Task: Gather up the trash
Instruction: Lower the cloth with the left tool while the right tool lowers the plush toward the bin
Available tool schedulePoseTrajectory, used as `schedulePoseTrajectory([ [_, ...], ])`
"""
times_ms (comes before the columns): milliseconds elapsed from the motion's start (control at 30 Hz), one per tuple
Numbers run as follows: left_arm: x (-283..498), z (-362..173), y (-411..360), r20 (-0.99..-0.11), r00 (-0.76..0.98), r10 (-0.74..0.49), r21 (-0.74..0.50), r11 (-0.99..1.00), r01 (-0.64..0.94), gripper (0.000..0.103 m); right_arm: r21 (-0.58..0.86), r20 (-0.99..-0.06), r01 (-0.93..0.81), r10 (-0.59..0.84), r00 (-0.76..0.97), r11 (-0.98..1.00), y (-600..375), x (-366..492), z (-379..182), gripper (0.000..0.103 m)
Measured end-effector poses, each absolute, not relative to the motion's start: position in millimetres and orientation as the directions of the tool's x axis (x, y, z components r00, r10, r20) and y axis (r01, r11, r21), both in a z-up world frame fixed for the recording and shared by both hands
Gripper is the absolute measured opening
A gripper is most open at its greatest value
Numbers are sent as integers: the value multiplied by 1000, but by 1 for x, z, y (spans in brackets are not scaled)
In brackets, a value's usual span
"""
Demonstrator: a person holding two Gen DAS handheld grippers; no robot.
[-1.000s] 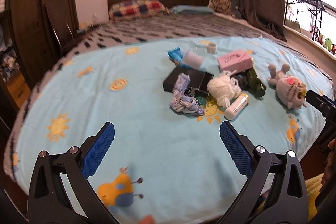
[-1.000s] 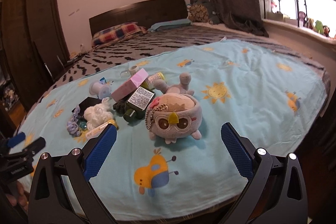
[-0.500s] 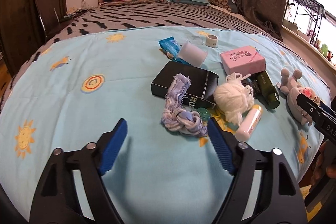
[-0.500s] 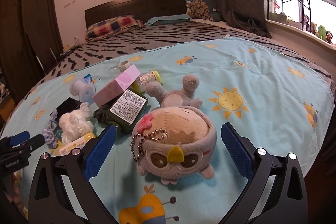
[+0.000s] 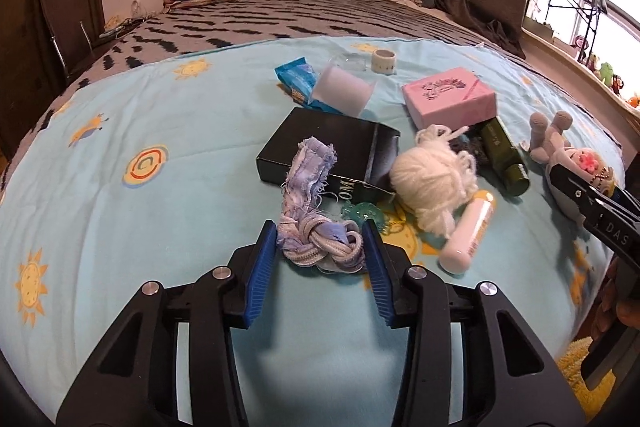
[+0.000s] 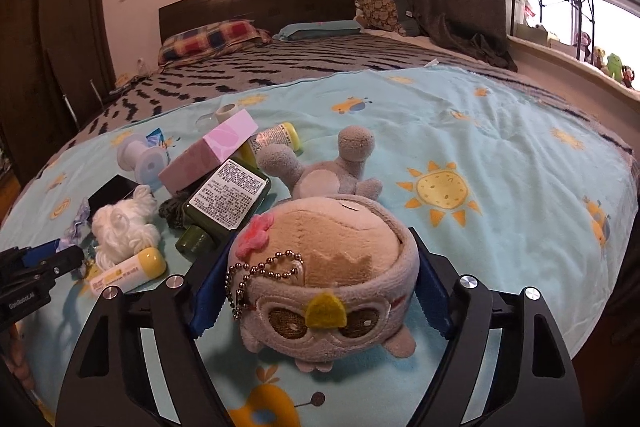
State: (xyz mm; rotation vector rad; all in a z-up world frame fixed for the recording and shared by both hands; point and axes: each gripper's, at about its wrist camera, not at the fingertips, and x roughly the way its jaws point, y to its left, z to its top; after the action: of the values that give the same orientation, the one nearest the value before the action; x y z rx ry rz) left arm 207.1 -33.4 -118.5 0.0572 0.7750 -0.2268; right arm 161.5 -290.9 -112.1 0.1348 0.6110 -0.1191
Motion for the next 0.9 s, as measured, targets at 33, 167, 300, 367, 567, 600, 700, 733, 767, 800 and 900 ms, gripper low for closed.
schedulePoseTrajectory([
  [33,204,-116,-33,-695,697,-178,-27,974,223,41,93,-573,147,-68,817,985,-290,158,-109,80],
  [167,184,-95,-30,-658,734,-167,-12,977,212,40,97,-544,143,-68,836,985,-289,143,-91,80],
  [300,150,-68,-27,-614,770,-175,-13,977,212,40,110,-517,127,-53,854,986,-284,117,-72,80],
  [367,134,-58,-27,-598,779,-187,-19,975,220,40,123,-510,110,-32,860,986,-282,102,-64,80],
  [567,79,-48,-26,-585,786,-198,-30,974,223,41,147,-513,56,28,858,988,-276,57,-50,80],
  [600,70,-47,-24,-585,785,-204,-40,974,224,41,141,-514,46,33,857,989,-274,50,-49,80],
  [700,50,-52,-22,-588,783,-203,-43,975,220,41,129,-529,10,60,847,992,-267,28,-52,80],
  [733,42,-55,-22,-591,783,-195,-34,975,218,41,128,-538,-2,71,840,992,-265,23,-54,80],
  [767,37,-57,-22,-592,783,-190,-28,976,216,41,130,-547,-11,81,833,991,-263,19,-56,80],
  [800,31,-60,-22,-595,782,-188,-25,976,215,41,134,-559,-23,94,824,991,-261,14,-60,80],
  [900,18,-72,-20,-612,766,-196,-34,974,222,41,149,-596,-54,134,792,987,-256,1,-74,80],
])
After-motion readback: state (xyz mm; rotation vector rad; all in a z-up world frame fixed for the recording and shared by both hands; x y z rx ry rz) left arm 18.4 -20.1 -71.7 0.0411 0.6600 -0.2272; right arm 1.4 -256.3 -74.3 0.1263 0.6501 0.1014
